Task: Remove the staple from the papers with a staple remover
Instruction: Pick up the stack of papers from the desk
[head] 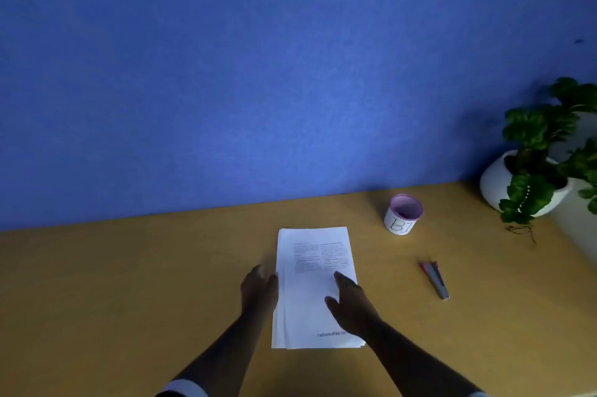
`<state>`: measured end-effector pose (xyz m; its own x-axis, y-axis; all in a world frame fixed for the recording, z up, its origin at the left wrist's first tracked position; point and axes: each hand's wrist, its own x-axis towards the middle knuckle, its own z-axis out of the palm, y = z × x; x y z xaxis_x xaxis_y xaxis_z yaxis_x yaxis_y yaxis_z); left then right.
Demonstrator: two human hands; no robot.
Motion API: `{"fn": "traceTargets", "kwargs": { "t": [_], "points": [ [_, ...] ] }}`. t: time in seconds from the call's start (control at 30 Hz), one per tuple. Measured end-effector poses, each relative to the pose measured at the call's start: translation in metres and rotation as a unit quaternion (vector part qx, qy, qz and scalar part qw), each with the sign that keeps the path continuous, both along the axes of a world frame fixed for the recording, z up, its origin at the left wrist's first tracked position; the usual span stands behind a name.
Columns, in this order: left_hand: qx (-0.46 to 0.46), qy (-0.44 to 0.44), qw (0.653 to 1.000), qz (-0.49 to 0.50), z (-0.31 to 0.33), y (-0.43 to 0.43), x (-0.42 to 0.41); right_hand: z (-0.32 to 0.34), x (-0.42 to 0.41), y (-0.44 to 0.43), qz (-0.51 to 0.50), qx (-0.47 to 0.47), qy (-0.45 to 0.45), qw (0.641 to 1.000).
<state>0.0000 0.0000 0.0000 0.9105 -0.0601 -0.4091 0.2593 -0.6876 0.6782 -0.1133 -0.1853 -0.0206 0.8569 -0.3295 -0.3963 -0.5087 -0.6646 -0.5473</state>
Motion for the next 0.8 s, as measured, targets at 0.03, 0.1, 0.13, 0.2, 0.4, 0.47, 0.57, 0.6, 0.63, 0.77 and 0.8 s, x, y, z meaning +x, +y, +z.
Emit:
{"fn": "traceTargets", "kwargs": {
  "t": [0.03,0.1,0.13,0.2,0.4,0.47,0.57,0.6,0.63,0.77,0.8],
  "points": [
    [-0.009,0.019,0.999,0.028,-0.003,-0.001,0.001,-0.004,0.0,0.002,-0.005,0.014,0.007,1.0],
    [-0.023,0.042,0.997,0.067,-0.005,-0.003,-0.001,-0.006,-0.002,0.005,-0.017,0.035,0.025,0.999],
    [-0.025,0.046,0.996,0.079,-0.005,-0.005,-0.002,-0.007,-0.003,0.006,-0.011,0.031,0.034,0.999],
    [-0.042,0.066,0.993,0.087,-0.005,-0.01,-0.003,-0.011,-0.003,0.007,-0.001,0.018,0.04,0.999],
    [-0.048,0.106,0.988,0.099,-0.008,-0.017,-0.007,-0.015,-0.005,0.007,0.021,-0.009,0.037,0.999],
    [-0.039,0.085,0.993,0.067,-0.01,-0.018,-0.01,-0.016,-0.006,0.006,0.023,-0.007,0.034,0.999],
    [-0.042,0.058,0.997,0.036,-0.008,-0.018,-0.015,-0.013,-0.005,0.002,0.013,0.014,0.035,0.999],
    [-0.042,0.047,0.998,0.027,-0.006,-0.019,-0.018,-0.01,-0.004,0.001,0.005,0.023,0.033,0.999],
    [-0.045,0.032,0.998,0.019,-0.004,-0.019,-0.021,-0.006,-0.002,0.002,-0.009,0.033,0.025,0.999],
    [-0.108,-0.051,0.993,0.003,0.01,-0.025,-0.039,0.019,0.014,0.004,-0.058,0.067,-0.049,0.995],
    [-0.124,-0.072,0.99,0.0,0.013,-0.027,-0.045,0.028,0.019,0.006,-0.068,0.091,-0.064,0.991]
  ]
}}
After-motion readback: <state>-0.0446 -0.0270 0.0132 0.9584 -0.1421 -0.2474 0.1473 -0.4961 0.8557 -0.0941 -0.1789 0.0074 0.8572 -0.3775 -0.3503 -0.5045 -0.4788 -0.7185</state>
